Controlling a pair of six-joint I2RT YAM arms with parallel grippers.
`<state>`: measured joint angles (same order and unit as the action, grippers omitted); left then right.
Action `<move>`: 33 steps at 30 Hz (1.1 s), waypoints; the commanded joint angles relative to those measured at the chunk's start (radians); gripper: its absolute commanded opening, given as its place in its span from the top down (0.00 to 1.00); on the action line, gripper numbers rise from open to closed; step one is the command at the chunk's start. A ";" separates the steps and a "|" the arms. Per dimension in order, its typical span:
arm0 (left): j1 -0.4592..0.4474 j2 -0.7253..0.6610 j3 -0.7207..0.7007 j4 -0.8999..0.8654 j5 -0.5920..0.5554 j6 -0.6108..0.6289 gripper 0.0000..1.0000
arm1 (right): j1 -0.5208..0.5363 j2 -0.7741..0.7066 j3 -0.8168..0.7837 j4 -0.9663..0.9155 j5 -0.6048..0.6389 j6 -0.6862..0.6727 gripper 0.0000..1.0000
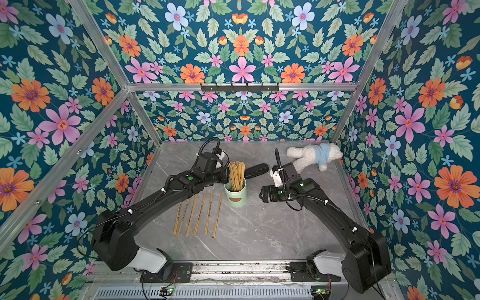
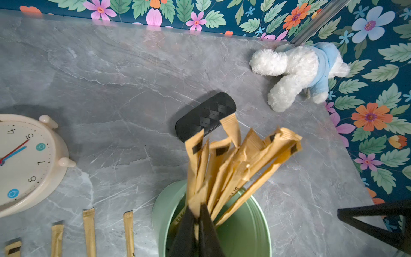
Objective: Take the straws out of the storage container
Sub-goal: Pick up the straw from the container.
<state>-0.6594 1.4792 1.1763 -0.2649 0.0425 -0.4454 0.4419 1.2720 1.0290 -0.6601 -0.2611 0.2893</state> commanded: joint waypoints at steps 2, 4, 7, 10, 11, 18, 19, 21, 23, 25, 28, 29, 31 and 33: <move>-0.004 -0.029 -0.007 -0.036 -0.034 0.008 0.91 | 0.000 -0.007 -0.006 0.001 -0.004 0.007 0.01; -0.004 -0.044 -0.009 -0.049 -0.044 0.008 0.91 | 0.001 -0.007 -0.006 0.002 -0.006 0.007 0.01; -0.003 -0.072 -0.007 -0.062 -0.063 0.011 0.91 | 0.001 -0.007 -0.009 0.004 -0.007 0.007 0.01; -0.004 -0.093 0.005 -0.084 -0.080 0.017 0.91 | 0.001 -0.007 -0.009 0.005 -0.007 0.007 0.01; -0.003 -0.098 0.011 -0.089 -0.086 0.019 0.91 | 0.001 -0.007 -0.009 0.005 -0.008 0.008 0.01; -0.004 -0.117 0.056 -0.122 -0.116 0.031 0.91 | 0.001 -0.011 -0.011 0.007 -0.007 0.009 0.01; -0.003 -0.118 0.063 -0.127 -0.117 0.032 0.92 | 0.001 -0.012 -0.011 0.007 -0.008 0.008 0.01; -0.004 -0.120 0.077 -0.137 -0.122 0.034 0.92 | 0.000 -0.012 -0.012 0.008 -0.008 0.009 0.01; -0.004 -0.122 0.088 -0.144 -0.131 0.039 0.92 | 0.001 -0.010 -0.012 0.009 -0.009 0.010 0.01; -0.004 -0.125 0.100 -0.157 -0.144 0.042 0.92 | 0.000 -0.010 -0.011 0.010 -0.009 0.007 0.01; -0.004 -0.132 0.122 -0.178 -0.160 0.051 0.92 | 0.001 -0.010 -0.012 0.012 -0.010 0.007 0.01; -0.004 -0.134 0.131 -0.185 -0.166 0.054 0.92 | 0.001 -0.010 -0.012 0.013 -0.009 0.008 0.01; -0.004 -0.141 0.156 -0.206 -0.180 0.063 0.92 | 0.001 -0.010 -0.012 0.012 -0.010 0.007 0.01; -0.003 -0.145 0.186 -0.230 -0.196 0.074 0.92 | 0.000 -0.013 -0.012 0.012 -0.010 0.007 0.01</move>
<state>-0.6647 1.3418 1.3350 -0.4599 -0.1139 -0.3927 0.4419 1.2667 1.0199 -0.6537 -0.2619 0.2905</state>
